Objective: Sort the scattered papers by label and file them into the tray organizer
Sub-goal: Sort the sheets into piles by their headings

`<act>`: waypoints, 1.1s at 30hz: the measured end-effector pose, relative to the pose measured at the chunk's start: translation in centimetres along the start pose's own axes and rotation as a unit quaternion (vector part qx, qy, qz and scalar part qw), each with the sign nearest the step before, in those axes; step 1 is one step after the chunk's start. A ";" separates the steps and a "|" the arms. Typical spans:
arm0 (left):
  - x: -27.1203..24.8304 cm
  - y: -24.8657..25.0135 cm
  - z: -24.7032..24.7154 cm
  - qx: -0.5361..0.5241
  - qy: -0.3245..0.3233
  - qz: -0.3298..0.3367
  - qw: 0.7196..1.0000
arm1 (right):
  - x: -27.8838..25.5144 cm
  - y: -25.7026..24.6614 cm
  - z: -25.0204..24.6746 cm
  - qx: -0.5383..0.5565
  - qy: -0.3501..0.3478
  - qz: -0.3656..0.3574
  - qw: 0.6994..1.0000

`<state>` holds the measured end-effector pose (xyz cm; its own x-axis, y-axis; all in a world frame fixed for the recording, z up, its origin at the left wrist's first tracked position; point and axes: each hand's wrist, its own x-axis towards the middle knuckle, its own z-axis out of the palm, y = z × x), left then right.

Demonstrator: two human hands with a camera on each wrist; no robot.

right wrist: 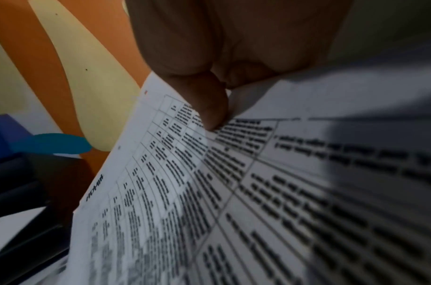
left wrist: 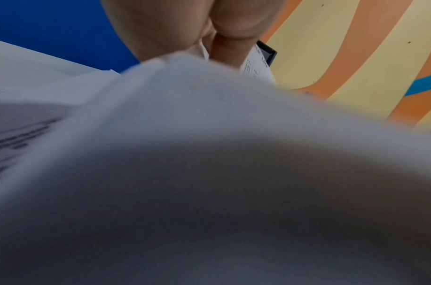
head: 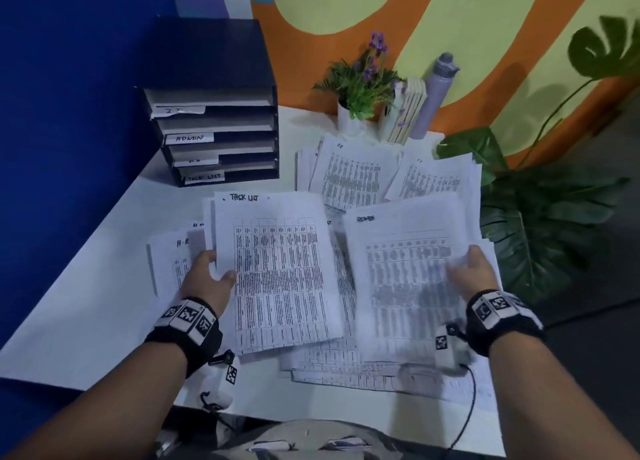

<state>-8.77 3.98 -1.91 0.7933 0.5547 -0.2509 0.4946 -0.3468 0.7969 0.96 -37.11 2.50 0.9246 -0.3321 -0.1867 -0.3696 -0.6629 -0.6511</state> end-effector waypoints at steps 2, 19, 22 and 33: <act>-0.2 0.0 0.6 0.001 -0.007 0.001 1.000 | 1.3 1.4 -2.0 -0.046 0.008 0.025 0.999; -1.5 1.1 4.6 -0.063 -0.040 0.022 0.997 | -3.0 -2.4 3.8 0.009 -0.190 -0.098 0.977; -1.1 1.4 4.4 -0.114 -0.022 0.010 0.993 | -6.9 -5.1 6.5 0.034 -0.324 -0.084 0.942; 0.2 -2.4 2.3 -0.066 0.024 -0.062 0.996 | -8.5 -4.7 11.6 0.144 -0.182 -0.129 0.964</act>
<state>-9.02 3.16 -5.13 0.7096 0.6237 -0.3279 0.5345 -0.1732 0.8272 -4.09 -23.40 -1.41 0.9729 0.1102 -0.2033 -0.1310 -0.4616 -0.8774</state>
